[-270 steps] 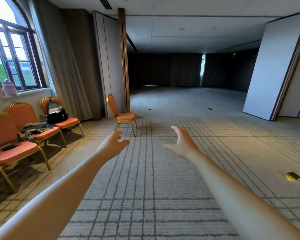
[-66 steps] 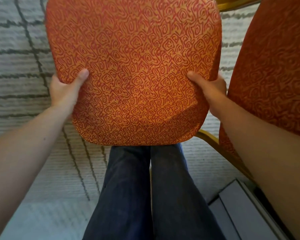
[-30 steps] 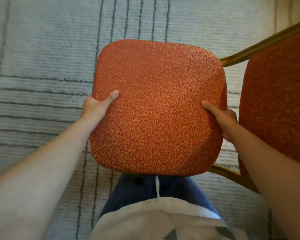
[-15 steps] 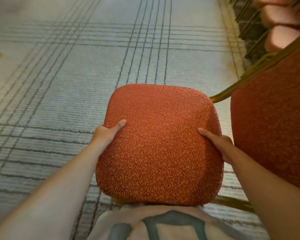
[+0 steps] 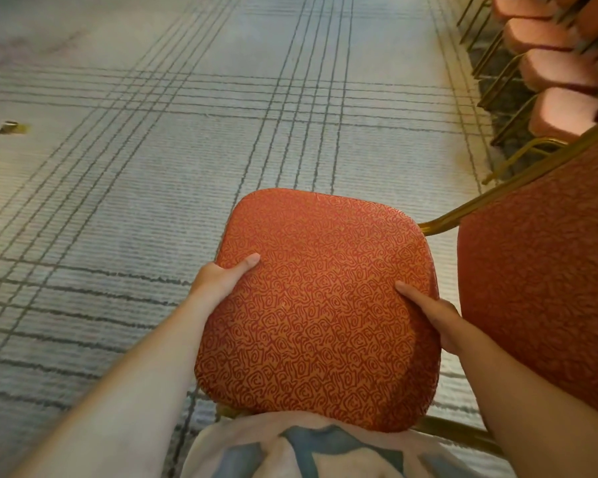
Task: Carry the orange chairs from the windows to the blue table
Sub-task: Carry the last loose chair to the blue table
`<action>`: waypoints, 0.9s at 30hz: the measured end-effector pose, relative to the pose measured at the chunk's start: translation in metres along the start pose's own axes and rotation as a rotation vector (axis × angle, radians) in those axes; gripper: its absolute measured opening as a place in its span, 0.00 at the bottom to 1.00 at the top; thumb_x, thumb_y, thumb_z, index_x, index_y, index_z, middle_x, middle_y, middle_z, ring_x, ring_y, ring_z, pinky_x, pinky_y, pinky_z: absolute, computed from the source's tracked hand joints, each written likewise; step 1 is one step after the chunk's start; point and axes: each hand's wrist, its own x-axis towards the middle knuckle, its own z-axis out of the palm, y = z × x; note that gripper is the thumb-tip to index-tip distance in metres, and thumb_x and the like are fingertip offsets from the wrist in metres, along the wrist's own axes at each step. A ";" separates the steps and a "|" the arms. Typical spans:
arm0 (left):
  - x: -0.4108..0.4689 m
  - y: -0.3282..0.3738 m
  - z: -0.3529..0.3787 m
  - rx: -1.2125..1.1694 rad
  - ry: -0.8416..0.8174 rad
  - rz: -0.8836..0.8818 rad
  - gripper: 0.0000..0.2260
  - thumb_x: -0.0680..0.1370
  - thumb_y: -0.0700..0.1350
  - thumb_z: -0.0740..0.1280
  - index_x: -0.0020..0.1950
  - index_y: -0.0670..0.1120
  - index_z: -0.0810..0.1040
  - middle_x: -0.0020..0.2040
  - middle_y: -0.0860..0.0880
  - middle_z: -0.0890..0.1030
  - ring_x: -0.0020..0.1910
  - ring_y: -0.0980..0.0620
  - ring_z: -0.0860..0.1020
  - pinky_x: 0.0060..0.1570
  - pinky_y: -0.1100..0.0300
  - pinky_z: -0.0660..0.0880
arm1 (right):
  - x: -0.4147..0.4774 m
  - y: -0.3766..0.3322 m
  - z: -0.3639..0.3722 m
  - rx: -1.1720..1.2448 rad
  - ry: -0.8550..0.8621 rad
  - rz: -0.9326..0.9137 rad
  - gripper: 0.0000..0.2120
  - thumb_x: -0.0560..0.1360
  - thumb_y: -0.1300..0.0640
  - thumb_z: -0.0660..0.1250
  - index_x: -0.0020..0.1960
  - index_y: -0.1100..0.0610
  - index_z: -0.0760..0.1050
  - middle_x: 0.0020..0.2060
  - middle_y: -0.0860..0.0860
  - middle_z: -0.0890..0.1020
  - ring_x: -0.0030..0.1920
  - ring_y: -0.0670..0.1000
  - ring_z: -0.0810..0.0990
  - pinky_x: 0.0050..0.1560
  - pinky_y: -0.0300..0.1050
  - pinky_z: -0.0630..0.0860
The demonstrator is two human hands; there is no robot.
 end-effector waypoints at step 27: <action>0.347 0.250 -0.039 0.016 -0.047 0.129 0.38 0.48 0.79 0.68 0.39 0.48 0.82 0.33 0.54 0.82 0.36 0.55 0.81 0.36 0.61 0.73 | 0.204 -0.308 0.122 0.100 0.114 -0.086 0.35 0.56 0.38 0.80 0.56 0.58 0.81 0.45 0.54 0.86 0.47 0.55 0.85 0.50 0.48 0.80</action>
